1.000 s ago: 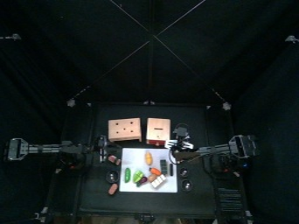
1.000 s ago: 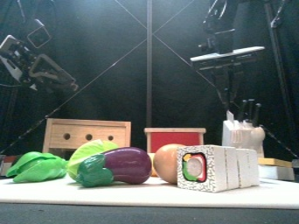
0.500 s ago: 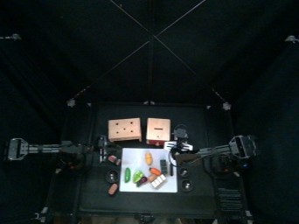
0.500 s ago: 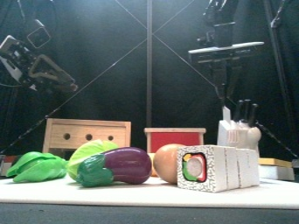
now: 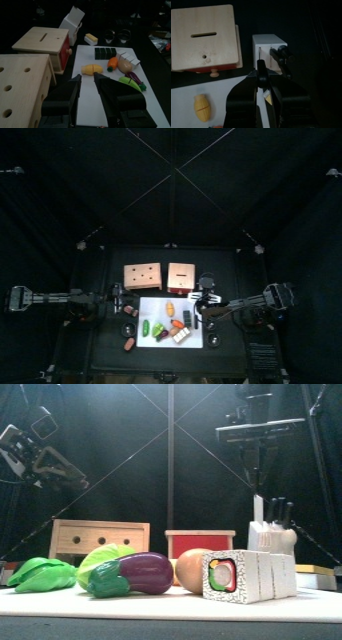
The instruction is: Grab cleaver
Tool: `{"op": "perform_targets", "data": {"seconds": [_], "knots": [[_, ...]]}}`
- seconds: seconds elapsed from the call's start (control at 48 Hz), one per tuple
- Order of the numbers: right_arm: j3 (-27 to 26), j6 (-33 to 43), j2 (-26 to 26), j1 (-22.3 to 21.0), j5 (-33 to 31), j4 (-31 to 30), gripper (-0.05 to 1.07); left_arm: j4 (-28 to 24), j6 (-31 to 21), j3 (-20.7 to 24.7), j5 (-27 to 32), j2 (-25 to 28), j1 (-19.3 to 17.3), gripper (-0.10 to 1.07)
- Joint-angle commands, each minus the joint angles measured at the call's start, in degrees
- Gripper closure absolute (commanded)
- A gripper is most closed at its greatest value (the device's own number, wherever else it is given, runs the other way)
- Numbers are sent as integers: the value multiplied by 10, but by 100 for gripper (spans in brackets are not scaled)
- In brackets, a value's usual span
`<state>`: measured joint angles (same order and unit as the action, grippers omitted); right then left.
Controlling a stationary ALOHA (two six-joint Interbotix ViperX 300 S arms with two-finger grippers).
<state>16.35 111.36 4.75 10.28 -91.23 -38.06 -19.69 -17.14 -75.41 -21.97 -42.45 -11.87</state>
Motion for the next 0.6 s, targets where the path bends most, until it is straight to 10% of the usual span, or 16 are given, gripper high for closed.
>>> {"op": "perform_targets", "data": {"seconds": [0.0,0.583], "knots": [[-15,1,22,8,-5,-5,61,0,-1,7,-2,2,-1,27],[-45,1,26,43,-55,-30,61,10,1,5,-2,1,-1,27]]}}
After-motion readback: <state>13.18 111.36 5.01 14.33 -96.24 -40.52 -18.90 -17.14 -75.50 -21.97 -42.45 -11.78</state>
